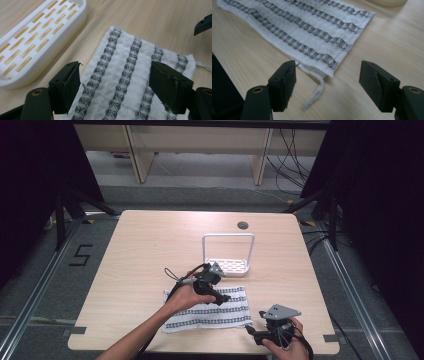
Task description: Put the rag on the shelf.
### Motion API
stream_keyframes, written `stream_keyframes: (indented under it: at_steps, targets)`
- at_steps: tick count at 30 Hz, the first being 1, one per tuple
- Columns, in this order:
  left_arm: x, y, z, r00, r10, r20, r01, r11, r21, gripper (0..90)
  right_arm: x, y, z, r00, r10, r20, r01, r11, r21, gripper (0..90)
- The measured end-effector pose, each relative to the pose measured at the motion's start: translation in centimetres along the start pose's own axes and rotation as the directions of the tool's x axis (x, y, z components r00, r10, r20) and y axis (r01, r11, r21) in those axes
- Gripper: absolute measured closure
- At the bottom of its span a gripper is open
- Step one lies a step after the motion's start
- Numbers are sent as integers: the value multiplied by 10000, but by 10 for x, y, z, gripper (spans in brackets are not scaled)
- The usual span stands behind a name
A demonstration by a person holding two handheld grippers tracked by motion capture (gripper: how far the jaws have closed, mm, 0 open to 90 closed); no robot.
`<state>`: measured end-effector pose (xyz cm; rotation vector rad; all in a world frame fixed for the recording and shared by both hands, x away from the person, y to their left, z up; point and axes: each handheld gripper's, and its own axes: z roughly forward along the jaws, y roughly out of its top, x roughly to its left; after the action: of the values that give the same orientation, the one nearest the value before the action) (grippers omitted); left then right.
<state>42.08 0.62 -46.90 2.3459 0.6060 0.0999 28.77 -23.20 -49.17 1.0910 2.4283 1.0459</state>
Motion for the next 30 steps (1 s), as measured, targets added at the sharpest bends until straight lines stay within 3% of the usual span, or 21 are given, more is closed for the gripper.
stream_keyframes:
  at_steps: [5, 14, 16, 19, 20, 21, 22, 24, 26, 27, 30]
  targets:
    - [-2, 9, 9, 9994, 313, 125, -316, 9992, 254, 245, 0, 1, 1, 10000, 46, 25, -46, 10000, 72, 309]
    - [-1, 23, 29, 9995, 179, 275, -193, 9985, 504, 267, 2, 1, 6, 9999, 146, 31, -147, 9996, 227, 313]
    - [-2, 27, 34, 9990, 254, 367, -274, 9981, 559, 278, 1, 2, 8, 9999, -122, 84, 120, 9997, 208, 314]
    - [-2, 33, 41, 9985, 327, 428, -356, 9969, 707, 290, 2, 4, 12, 9999, -94, 94, 89, 9989, 469, 324]
    - [-2, 35, 43, 9985, 310, 446, -343, 9966, 749, 296, 1, 4, 13, 9995, -286, 124, 281, 9988, 413, 332]
    - [-1, 36, 45, 9981, 410, 466, -448, 9956, 820, 300, 3, 5, 14, 9999, -85, 94, 80, 9983, 580, 332]
    - [-1, 38, 47, 9983, 323, 483, -358, 9966, 740, 306, 3, 5, 15, 9995, -250, 168, 241, 9982, 550, 335]
    - [0, 40, 51, 9966, 477, 670, -536, 9946, 893, 340, 5, 6, 18, 9998, -200, 29, 197, 9975, 682, 348]
    - [0, 40, 54, 9967, 350, 737, -421, 9944, 970, 341, 5, 7, 20, 9996, -271, 23, 269, 9966, 780, 365]
    - [3, 41, 55, 9939, 694, 855, -794, 9896, 1195, 342, 6, 7, 21, 9997, -247, 88, 239, 9966, 793, 371]
    - [3, 42, 58, 9947, 513, 893, -635, 9881, 1400, 359, 4, 8, 24, 9993, -375, 97, 366, 9959, 822, 387]
